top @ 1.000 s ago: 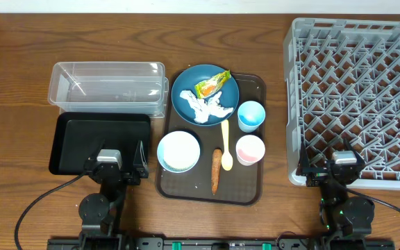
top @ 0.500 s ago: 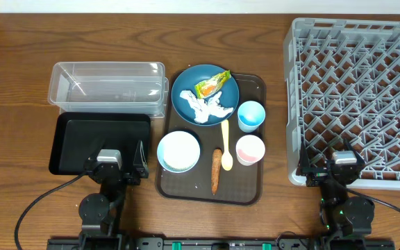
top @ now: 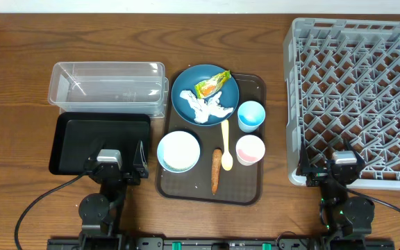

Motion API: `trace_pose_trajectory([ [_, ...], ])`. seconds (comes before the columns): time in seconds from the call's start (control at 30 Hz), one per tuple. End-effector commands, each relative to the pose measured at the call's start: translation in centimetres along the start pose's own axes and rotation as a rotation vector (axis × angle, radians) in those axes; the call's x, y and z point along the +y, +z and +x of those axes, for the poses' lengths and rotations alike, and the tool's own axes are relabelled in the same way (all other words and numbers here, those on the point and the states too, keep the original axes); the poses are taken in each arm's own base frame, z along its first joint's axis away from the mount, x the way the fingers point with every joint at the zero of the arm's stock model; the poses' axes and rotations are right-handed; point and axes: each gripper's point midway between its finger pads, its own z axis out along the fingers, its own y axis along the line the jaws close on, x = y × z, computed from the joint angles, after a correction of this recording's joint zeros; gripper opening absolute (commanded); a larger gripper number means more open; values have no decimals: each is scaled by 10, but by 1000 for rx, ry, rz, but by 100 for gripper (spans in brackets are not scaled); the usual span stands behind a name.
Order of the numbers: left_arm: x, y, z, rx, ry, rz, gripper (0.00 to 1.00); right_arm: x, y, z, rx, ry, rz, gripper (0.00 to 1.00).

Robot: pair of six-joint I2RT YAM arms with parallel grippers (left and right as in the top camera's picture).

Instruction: Sort waste into correct bins and load items into the dishwasher rack

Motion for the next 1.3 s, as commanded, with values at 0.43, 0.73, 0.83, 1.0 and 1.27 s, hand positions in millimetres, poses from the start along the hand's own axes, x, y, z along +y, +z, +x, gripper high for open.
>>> trace_pose_trajectory([
  [0.43, -2, -2, -27, -12, -54, 1, 92, -22, -6, -37, -92, 122, 122, 99],
  [0.73, -5, 26, -60, 200, -62, -14, 92, -30, 13, -78, 5, 115, 147, 99],
  [0.83, -11, 43, -74, 314, -72, 12, 92, -29, 32, -89, 85, 108, 139, 99],
  [1.0, -24, 59, -75, 599, -109, 60, 91, -28, 66, -92, 295, 98, 129, 99],
  [1.27, -24, 62, -62, 893, -138, 35, 91, -25, 99, -74, 572, 86, 112, 99],
])
